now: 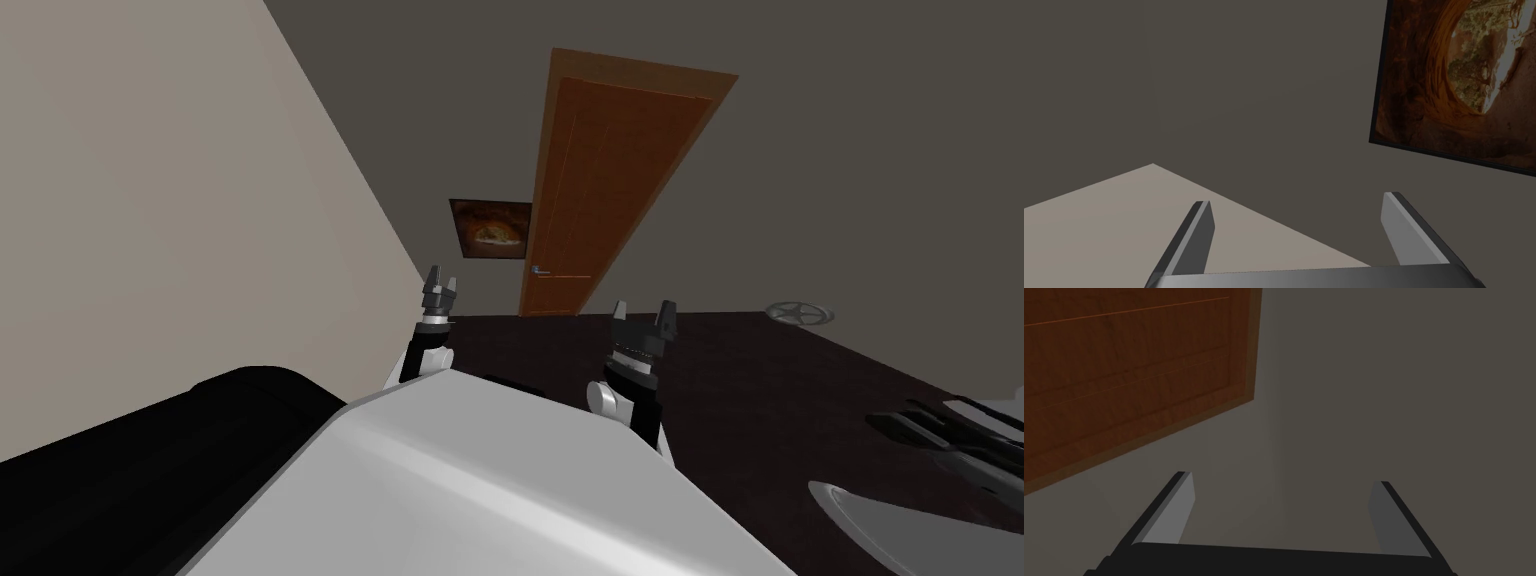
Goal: Pull the door open
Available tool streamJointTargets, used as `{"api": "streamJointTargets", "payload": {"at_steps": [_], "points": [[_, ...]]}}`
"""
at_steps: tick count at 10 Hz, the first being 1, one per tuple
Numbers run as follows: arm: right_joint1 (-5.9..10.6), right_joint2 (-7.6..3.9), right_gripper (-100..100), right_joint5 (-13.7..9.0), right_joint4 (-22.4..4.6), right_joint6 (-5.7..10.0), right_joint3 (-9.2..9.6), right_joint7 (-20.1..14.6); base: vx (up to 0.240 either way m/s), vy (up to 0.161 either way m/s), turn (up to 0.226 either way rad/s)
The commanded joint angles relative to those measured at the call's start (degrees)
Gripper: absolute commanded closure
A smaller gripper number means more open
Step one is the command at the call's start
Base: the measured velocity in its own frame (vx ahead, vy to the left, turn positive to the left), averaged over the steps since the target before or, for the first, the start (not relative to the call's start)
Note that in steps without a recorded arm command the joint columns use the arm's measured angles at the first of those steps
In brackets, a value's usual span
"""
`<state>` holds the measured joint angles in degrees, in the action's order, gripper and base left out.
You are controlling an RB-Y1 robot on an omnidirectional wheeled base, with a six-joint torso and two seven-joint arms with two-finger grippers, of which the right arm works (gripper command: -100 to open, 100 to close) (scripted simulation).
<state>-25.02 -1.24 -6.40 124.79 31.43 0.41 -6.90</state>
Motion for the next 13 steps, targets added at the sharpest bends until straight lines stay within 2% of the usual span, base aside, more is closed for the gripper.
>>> {"api": "streamJointTargets", "payload": {"at_steps": [1,8,9,13], "points": [[0.78,-0.13,-100,0.2,-2.3,0.49,0.03,0.3,0.069,-0.001,0.091],[5.4,-1.78,-100,0.3,-13.9,2.58,-1.64,0.9,0.082,-0.007,0.096],[5.4,-1.78,-100,0.3,-14.5,2.58,-1.64,0.9,0.071,-0.012,0.031],[8.55,-2.68,-100,0.3,-22.2,4.01,-2.78,1.3,0.083,-0.01,0.101]]}}
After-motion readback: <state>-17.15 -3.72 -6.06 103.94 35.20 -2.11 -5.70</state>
